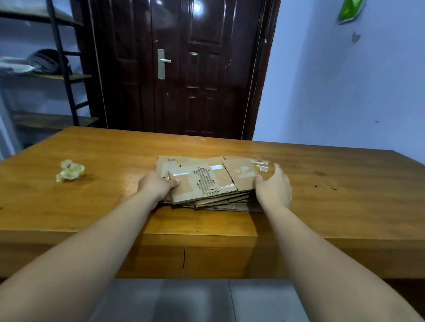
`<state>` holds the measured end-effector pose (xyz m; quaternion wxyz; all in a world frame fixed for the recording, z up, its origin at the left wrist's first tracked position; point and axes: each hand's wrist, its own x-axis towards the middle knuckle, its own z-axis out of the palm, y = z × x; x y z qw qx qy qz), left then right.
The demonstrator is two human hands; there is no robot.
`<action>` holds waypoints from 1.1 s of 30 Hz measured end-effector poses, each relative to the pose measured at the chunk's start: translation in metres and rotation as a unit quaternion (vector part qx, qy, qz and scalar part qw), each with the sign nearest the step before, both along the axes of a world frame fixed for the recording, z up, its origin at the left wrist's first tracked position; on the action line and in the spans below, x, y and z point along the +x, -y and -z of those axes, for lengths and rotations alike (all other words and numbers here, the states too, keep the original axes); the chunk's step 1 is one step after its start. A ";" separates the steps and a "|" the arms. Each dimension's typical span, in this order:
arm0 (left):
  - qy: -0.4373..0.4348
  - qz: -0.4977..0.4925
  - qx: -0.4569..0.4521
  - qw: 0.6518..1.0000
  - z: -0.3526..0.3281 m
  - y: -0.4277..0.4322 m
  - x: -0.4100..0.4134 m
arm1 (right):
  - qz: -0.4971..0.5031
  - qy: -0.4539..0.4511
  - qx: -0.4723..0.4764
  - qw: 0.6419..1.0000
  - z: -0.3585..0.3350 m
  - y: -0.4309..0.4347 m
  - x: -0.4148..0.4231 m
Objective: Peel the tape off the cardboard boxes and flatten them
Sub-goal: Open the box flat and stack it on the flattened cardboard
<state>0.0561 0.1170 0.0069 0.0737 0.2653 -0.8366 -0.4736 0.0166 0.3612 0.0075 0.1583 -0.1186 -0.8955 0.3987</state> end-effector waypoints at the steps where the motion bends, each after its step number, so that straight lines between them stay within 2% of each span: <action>1: 0.020 -0.006 -0.101 0.995 0.001 -0.002 -0.002 | -0.038 0.016 0.010 0.999 0.000 0.001 -0.005; 2: 0.023 -0.003 -0.179 0.984 0.000 -0.005 -0.001 | -0.067 0.038 0.018 0.997 0.001 0.003 -0.008; 3: 0.017 0.013 -0.206 0.978 0.001 -0.008 -0.001 | -0.083 0.062 0.032 0.994 0.004 0.005 -0.010; 8: -0.024 0.155 -0.148 0.976 -0.004 -0.021 0.010 | -0.054 0.099 0.122 0.986 0.021 0.001 -0.018; 12: -0.039 0.236 -0.050 0.970 -0.010 -0.033 0.022 | -0.035 0.058 0.052 0.996 0.023 -0.006 -0.019; 16: -0.069 0.242 -0.035 0.967 -0.005 -0.028 0.016 | -0.026 -0.020 0.038 0.999 0.033 -0.005 -0.005; 22: -0.108 0.153 -0.151 0.971 0.008 -0.025 0.006 | -0.071 -0.015 0.099 0.992 0.029 -0.001 0.004; 28: -0.033 0.170 -0.224 0.959 0.011 -0.034 0.008 | -0.076 -0.027 0.106 0.991 0.031 0.000 0.005; 33: 0.034 0.179 -0.362 0.914 0.019 -0.037 0.004 | -0.096 0.009 0.159 0.983 0.029 0.004 0.007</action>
